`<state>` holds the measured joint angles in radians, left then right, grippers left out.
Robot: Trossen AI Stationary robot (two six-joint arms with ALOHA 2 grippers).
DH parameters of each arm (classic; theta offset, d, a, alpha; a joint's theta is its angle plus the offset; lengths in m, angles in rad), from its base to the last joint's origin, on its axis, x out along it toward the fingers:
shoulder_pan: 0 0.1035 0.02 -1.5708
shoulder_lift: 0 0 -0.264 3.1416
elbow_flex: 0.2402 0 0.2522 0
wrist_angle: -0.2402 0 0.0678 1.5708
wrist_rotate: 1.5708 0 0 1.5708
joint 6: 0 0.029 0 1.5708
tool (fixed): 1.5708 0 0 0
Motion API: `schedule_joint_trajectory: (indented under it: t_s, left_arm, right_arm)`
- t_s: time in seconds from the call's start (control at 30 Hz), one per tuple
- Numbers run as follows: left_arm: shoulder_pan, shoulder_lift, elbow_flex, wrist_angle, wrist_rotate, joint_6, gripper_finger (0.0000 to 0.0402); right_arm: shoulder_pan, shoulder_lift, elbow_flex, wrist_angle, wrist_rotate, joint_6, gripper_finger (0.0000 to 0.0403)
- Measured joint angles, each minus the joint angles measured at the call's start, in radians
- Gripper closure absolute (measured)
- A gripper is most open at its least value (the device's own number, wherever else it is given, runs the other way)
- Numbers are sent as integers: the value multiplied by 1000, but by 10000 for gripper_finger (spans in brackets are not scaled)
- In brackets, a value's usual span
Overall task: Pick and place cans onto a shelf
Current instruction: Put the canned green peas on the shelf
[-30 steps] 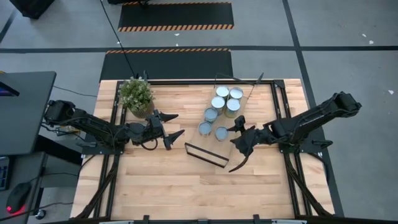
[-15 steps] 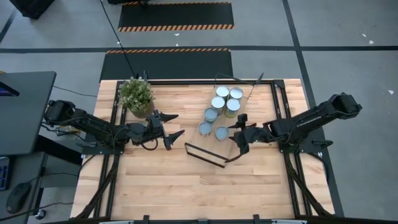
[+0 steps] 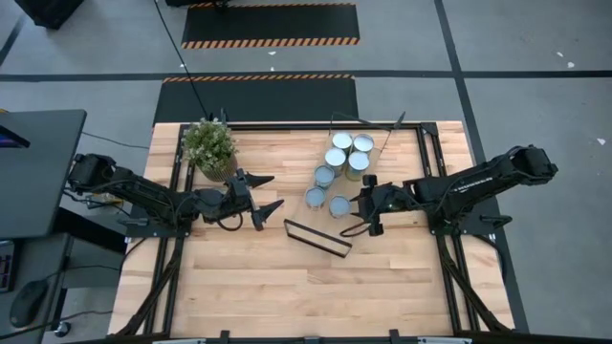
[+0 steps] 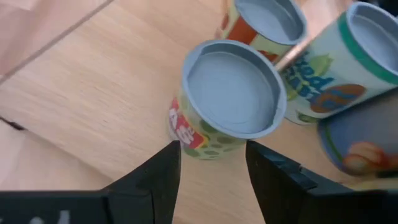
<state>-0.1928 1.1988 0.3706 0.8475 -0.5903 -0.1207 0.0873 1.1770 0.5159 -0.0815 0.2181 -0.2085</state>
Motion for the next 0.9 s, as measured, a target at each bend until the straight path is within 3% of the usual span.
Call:
schedule_joint_trajectory:
  t_s: [0.27, 0.6, 0.9]
  left_arm:
    - [0, 0, 0, 1, 0, 0, 14]
    - [0, 0, 0, -9, 0, 0, 14]
    - [-1, 0, 0, -13, 0, 0, 14]
  right_arm:
    - [0, 0, 0, 59, -22, -12, 218]
    - [20, -14, 30, 58, 50, -53, 218]
    - [22, -125, 62, -33, 72, -48, 218]
